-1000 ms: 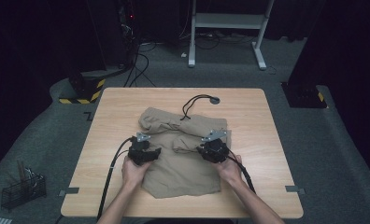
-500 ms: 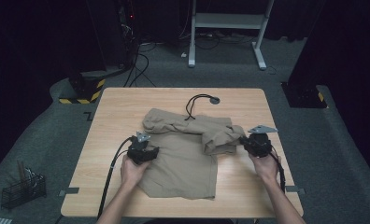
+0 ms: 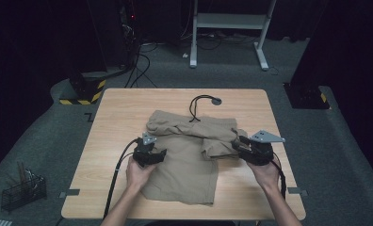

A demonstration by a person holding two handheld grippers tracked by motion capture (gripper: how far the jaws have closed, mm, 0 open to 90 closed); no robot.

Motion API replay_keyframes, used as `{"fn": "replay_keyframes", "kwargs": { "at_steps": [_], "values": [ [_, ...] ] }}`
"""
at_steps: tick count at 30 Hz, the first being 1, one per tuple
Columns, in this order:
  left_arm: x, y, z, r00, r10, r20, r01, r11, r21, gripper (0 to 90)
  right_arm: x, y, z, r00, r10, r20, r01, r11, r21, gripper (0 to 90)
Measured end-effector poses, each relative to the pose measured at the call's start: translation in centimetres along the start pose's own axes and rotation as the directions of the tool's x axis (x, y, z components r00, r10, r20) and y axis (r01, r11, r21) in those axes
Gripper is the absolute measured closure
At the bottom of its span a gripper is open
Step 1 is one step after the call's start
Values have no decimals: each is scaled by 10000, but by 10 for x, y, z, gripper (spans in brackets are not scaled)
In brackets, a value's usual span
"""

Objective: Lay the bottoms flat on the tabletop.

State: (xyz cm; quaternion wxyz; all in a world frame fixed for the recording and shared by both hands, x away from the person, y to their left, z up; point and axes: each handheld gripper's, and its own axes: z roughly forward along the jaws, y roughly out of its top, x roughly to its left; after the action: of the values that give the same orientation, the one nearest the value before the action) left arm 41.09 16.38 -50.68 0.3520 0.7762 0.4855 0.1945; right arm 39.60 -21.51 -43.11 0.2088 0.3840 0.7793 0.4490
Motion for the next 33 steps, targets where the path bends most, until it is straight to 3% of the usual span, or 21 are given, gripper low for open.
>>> {"fn": "replay_keyframes", "kwargs": {
  "at_steps": [2, 3, 5, 6, 7, 8, 9, 10, 11, 13, 14, 17, 19, 21, 23, 24, 25, 29, 30, 31, 33],
  "values": [
    [-3, 0, 1, 10000, 35, 63, -35, 10000, 21, 370, 7, 4, 2, 9998, -44, -199, 43, 10000, -37, 531],
    [-7, 0, 6, 9998, 143, 154, -145, 9998, 146, 365, 21, 11, 12, 9984, -110, -561, 121, 9997, 195, 510],
    [-9, -2, 10, 9997, 223, 126, -227, 9991, 358, 358, 32, 14, 29, 9963, -42, -860, 99, 9977, 666, 500],
    [-10, -3, 13, 9997, 228, 97, -232, 9988, 441, 354, 36, 13, 39, 9960, -44, -890, 130, 9952, 973, 494],
    [-10, -3, 13, 9997, 228, 97, -232, 9988, 441, 349, 36, 13, 39, 9960, -44, -890, 130, 9952, 973, 494],
    [-11, -5, 14, 9997, 254, 26, -255, 9992, 309, 348, 41, 9, 61, 9956, 95, -929, 65, 9853, 1708, 499],
    [-11, -5, 14, 9997, 254, 26, -255, 9992, 309, 349, 41, 9, 61, 9956, 95, -929, 65, 9853, 1708, 499],
    [-11, -6, 14, 9997, 231, 34, -232, 9994, 244, 349, 42, 6, 71, 9963, 125, -852, 55, 9782, 2076, 537],
    [-10, -7, 14, 9996, 276, 17, -277, 9995, 162, 353, 43, -3, 87, 9978, 56, -660, 138, 9567, 2906, 696],
    [-11, -11, 14, 9993, 359, -76, -360, 9993, -133, 353, 39, -12, 92, 9966, 140, -813, 129, 9469, 3214, 830],
    [-11, -11, 14, 9993, 359, -76, -360, 9993, -133, 352, 37, -16, 90, 9962, 239, -839, 52, 9440, 3298, 863],
    [-12, -12, 15, 9986, 481, -210, -486, 9985, -243, 351, 34, -19, 78, 9959, 57, -903, 228, 9501, 3110, 879],
    [-12, -12, 15, 9988, 443, -207, -448, 9987, -253, 351, 30, -19, 50, 9968, -318, -733, 498, 9645, 2593, 881],
    [-12, -13, 15, 9989, 426, -203, -431, 9987, -263, 352, 27, -20, 28, 9977, -373, -566, 490, 9737, 2227, 881],
    [-12, -13, 15, 9989, 423, -212, -428, 9987, -261, 352, 22, -26, 8, 9986, -412, -319, 469, 9777, 2046, 880],
    [-12, -13, 15, 9989, 423, -212, -428, 9987, -261, 353, 22, -26, 8, 9986, -412, -319, 469, 9777, 2046, 880],
    [-12, -13, 15, 9989, 415, -234, -422, 9988, -262, 354, 15, -36, -8, 9995, -317, 11, 308, 9787, 2027, 880],
    [-12, -13, 15, 9988, 425, -251, -431, 9987, -261, 354, -3, -57, -24, 9991, 46, 412, -147, 9687, 2478, 872],
    [-12, -13, 15, 9988, 425, -251, -431, 9987, -262, 354, -8, -64, -24, 9989, 253, 388, -356, 9556, 2926, 856],
    [-12, -13, 15, 9988, 424, -251, -431, 9987, -261, 355, -13, -74, -24, 9979, 399, 516, -545, 9450, 3224, 749],
    [-12, -13, 15, 9987, 427, -259, -434, 9987, -261, 354, -14, -74, -28, 9976, 600, 332, -670, 9548, 2896, 620]
  ]
}}
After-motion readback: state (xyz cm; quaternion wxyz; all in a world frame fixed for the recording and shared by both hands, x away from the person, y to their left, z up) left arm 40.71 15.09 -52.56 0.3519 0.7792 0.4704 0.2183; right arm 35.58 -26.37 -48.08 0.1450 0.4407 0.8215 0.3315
